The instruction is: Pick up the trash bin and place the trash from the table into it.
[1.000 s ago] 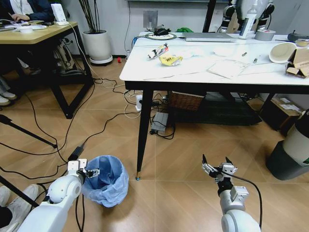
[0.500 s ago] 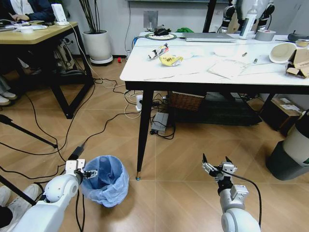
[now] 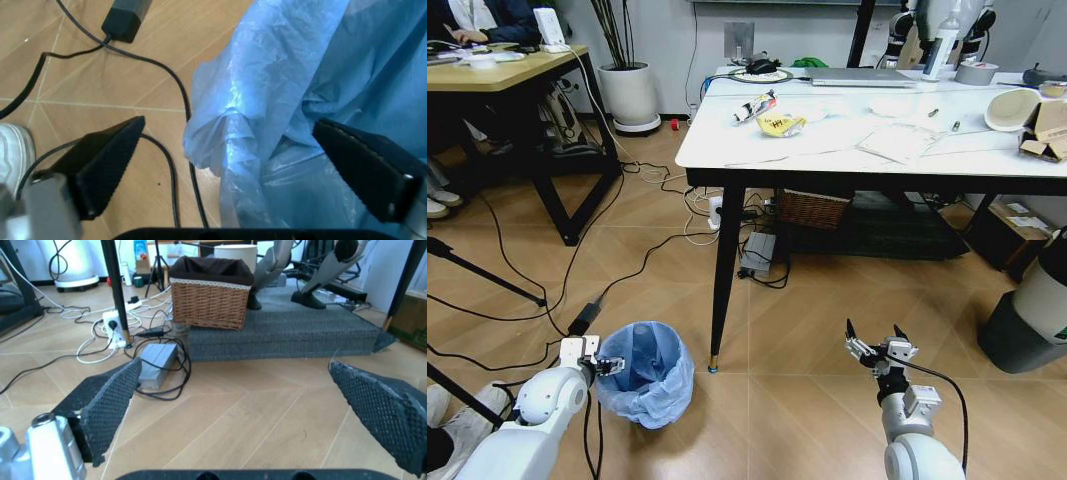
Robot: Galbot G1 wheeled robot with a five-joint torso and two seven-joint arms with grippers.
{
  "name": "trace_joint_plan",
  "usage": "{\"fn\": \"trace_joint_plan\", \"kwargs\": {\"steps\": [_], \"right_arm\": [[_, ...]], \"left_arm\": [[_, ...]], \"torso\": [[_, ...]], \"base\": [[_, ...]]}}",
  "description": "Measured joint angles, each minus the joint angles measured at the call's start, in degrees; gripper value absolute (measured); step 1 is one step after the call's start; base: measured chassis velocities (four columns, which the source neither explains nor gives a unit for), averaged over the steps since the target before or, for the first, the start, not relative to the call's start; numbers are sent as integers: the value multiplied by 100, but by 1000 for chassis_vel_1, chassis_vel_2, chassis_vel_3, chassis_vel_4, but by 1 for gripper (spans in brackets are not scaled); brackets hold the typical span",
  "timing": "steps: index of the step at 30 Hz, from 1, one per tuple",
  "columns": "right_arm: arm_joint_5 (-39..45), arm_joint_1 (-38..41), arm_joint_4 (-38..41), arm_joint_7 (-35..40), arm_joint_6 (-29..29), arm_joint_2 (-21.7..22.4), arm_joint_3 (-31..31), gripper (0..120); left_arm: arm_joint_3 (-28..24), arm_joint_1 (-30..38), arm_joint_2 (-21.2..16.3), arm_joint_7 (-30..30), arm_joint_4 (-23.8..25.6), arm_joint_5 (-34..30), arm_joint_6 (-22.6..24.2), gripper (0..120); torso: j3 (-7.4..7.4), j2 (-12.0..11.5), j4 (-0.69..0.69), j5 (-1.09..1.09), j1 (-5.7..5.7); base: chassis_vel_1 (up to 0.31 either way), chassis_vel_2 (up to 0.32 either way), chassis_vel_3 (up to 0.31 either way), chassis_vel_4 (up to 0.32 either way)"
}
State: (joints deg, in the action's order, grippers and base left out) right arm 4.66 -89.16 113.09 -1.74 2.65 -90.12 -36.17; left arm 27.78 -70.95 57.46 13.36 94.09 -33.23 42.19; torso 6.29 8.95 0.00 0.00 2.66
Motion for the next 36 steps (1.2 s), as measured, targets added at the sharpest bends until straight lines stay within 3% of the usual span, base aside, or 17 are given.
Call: {"fn": "trace_joint_plan", "kwargs": {"steps": [27,36], "right_arm": [[-57,-106,28,-37,-151,-33,-11,100],[-89,-123,55,-51,-164,-51,-10,100]], "left_arm": [[5,28,84,232,-74,-165,-11,1],[5,-8,129,474,-49,-303,-15,0]], "torso": [[2,3,-1,0,1],[2,3,0,1,1]], "base": [[0,0,0,0],[0,0,0,0]]}}
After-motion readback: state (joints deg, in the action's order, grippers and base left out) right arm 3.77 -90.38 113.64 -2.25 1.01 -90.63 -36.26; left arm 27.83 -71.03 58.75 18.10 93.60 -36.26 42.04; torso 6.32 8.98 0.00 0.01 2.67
